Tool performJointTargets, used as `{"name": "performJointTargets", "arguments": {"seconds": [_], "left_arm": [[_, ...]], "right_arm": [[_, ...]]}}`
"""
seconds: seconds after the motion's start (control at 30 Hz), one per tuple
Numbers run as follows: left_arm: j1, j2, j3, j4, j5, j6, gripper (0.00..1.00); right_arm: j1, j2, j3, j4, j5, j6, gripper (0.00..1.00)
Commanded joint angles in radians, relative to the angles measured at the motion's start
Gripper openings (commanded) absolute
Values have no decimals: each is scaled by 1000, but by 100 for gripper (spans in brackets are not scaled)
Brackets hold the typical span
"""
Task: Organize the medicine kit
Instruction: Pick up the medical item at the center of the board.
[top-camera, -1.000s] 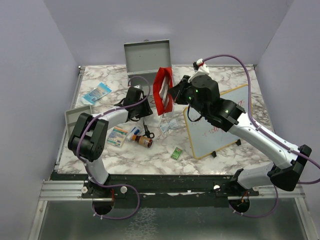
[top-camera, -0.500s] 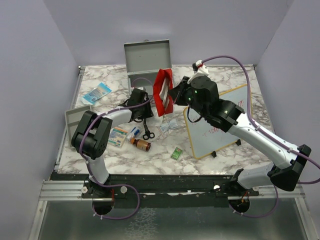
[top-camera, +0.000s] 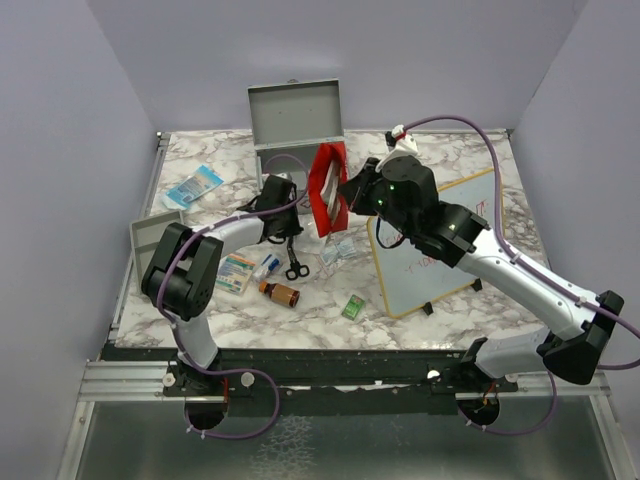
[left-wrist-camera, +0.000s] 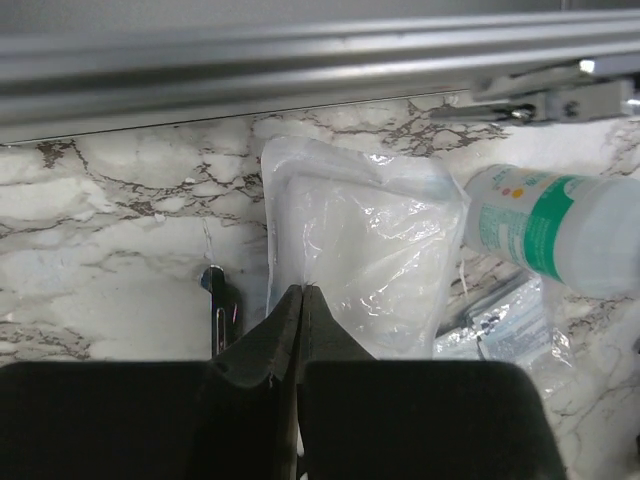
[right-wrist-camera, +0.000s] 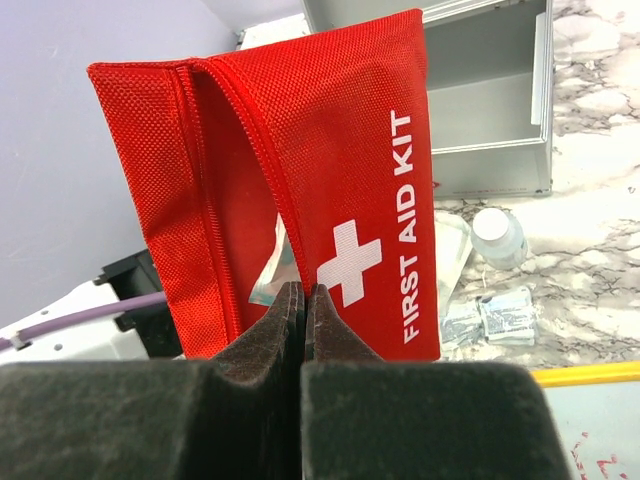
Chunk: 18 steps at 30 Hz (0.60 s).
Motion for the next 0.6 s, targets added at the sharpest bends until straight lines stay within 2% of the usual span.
{"name": "performJointTargets", "arguments": {"seconds": [0.0, 0.23, 0.57], "left_arm": [[-6, -112, 33, -60, -7, 8, 0], [-6, -292, -5, -146, -27, 25, 0], [-6, -588, 11, -378, -127, 228, 0]], "right_arm": [[-2, -25, -25, 2, -5, 16, 0], [-2, -23, -63, 3, -13, 24, 0], [-2, 32, -54, -21, -28, -1, 1]]}}
